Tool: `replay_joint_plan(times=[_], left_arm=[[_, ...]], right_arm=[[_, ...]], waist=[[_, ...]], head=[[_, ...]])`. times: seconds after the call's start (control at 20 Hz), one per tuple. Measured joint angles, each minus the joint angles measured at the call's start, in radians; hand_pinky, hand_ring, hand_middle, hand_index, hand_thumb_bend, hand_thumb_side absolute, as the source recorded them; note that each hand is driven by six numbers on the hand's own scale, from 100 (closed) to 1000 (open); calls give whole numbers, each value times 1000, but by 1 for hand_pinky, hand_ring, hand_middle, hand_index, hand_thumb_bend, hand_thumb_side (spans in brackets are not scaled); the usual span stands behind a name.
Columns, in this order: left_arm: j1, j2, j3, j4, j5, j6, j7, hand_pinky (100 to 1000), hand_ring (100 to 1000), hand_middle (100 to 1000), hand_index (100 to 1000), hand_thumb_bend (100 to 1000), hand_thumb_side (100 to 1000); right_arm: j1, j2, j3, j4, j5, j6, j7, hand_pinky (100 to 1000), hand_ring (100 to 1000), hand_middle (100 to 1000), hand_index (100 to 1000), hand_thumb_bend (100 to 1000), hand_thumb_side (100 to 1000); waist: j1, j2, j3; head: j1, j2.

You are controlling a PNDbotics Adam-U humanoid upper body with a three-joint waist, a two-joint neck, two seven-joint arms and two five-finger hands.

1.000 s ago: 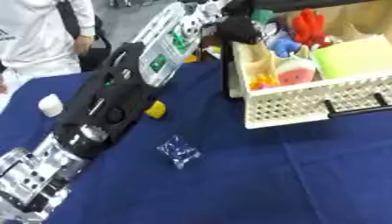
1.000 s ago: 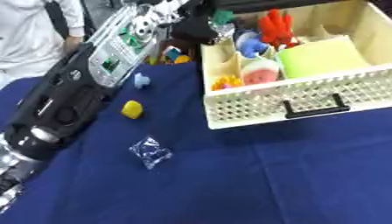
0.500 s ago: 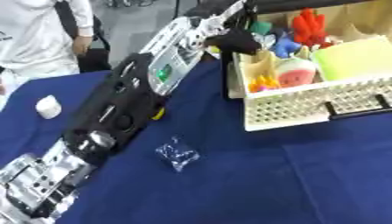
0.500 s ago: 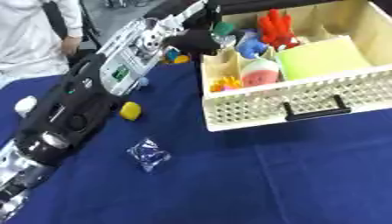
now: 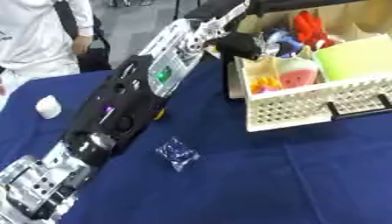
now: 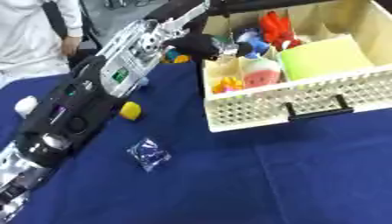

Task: Pick up objects from table and place into drawer.

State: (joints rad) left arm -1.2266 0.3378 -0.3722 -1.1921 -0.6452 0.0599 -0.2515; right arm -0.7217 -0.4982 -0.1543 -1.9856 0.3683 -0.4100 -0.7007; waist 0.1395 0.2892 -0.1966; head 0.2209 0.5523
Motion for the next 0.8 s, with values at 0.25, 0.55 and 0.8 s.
replay_joint_plan(times=[0.25,0.55,0.8], left_arm=[[10,6,21,-45,17,-7,54,310,554,576,720,477,737],[37,73,132,-191,102,2,148,313,543,563,697,384,913],[85,125,260,-321,182,16,228,336,562,578,707,380,960]], right_arm=[[5,0,0,0,0,0,-1,765,790,744,842,100,1000],[35,-6,-11,0,3,4,-14,765,789,744,841,100,1000],[54,-9,-23,0,15,9,-32,765,789,744,842,100,1000]], waist=[[-5,-9,18],[-23,-25,60],[-50,-27,89]], head=[[-3,2],[-26,23],[-50,32]])
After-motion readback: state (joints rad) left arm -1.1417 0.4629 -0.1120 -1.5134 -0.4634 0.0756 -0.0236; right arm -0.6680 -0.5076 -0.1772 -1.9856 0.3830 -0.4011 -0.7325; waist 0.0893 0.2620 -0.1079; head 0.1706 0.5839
